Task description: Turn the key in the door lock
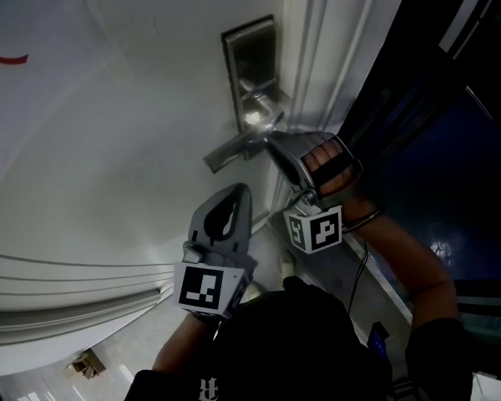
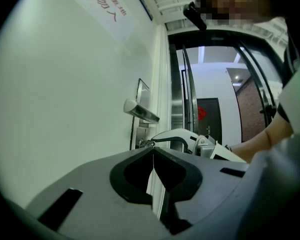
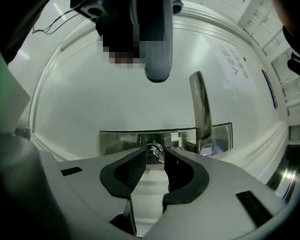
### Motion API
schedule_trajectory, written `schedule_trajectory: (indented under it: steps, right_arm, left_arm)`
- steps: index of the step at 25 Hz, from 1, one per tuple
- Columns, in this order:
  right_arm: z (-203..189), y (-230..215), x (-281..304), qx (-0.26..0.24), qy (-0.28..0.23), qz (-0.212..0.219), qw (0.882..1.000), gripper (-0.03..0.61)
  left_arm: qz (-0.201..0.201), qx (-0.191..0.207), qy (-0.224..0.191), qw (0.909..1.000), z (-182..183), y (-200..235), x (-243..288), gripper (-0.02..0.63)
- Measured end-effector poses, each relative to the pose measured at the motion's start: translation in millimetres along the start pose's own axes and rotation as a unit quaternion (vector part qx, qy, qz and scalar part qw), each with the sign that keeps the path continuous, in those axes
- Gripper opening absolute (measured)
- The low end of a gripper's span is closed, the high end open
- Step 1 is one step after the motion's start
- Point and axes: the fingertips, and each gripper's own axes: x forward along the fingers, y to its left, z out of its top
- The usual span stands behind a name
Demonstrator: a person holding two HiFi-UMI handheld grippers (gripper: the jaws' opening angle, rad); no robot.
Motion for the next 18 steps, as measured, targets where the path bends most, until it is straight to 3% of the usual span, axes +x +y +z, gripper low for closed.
schedule_trajectory:
  steps: [5,10,14,18]
  right_arm:
    - [-3.3,-2.9,15.0,-0.049,0.015,-0.028,0.998,0.091]
    - [-3.7,-5.8,18.0,-0.056,0.022,-0.033,0.998,0.069]
    - [-3.9,-8.5,17.8,0.03,0.026,-0.019,0.999,0.063]
    - [-4.9,-11.6,17.7,0.122,0.031,-0.017,0.992,0.058]
  left_arm:
    - [0.001,0.0,0.001,1.0,-0.3,1.4,-0.3,0.009]
    - [0.002,-0.001,0.001,1.0,-0.2,1.7,-0.5,0.009]
    - [0.0,0.001,0.001,1.0,0.5,1.3,-0.3,0.008]
    - [0.0,0.003,-0.001,1.0,2.2,0.8,-0.4,0.009]
